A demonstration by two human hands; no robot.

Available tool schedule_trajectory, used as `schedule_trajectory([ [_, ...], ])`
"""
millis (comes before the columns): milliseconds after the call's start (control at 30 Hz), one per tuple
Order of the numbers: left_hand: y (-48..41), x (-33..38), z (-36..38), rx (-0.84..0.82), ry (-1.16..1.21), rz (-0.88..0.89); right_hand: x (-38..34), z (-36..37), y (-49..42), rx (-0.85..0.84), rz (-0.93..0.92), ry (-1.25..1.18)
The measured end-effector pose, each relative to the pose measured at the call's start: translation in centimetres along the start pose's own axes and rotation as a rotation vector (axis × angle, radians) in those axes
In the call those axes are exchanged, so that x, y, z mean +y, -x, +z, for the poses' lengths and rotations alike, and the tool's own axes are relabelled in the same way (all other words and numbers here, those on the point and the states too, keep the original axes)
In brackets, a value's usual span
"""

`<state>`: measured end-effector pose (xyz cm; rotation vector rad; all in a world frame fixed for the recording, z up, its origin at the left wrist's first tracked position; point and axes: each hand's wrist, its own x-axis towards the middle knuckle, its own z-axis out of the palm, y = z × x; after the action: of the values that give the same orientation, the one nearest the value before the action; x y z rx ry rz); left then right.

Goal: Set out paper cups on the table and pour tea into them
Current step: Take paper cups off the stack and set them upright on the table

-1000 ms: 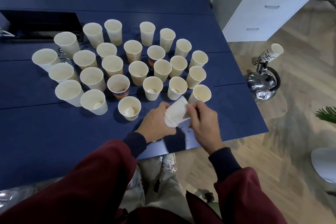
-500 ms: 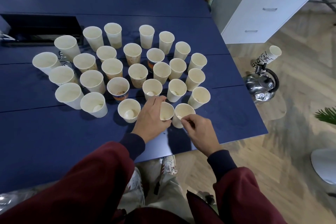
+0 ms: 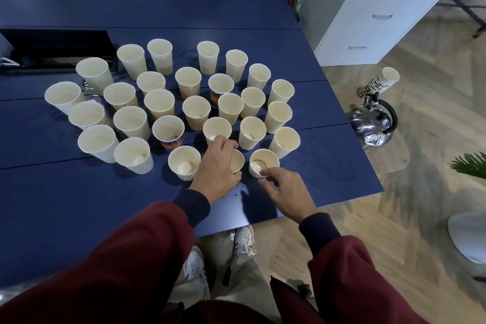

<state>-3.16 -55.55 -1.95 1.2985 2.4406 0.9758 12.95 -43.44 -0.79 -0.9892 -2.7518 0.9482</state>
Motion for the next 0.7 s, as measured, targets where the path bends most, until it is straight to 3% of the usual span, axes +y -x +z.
schedule_trajectory([
  [100, -0.4, 0.5, -0.2, 0.011, -0.036, 0.047, -0.1, -0.5, 0.3, 0.040, -0.040, -0.006],
  [367, -4.3, 4.8, -0.4, 0.247, 0.006, 0.129, 1.8, -5.1, -1.8, 0.244, -0.151, -0.092],
  [700, -14.4, 13.2, 5.2, 0.211, 0.011, 0.045, 10.9, -14.6, -8.6, 0.298, -0.213, -0.183],
])
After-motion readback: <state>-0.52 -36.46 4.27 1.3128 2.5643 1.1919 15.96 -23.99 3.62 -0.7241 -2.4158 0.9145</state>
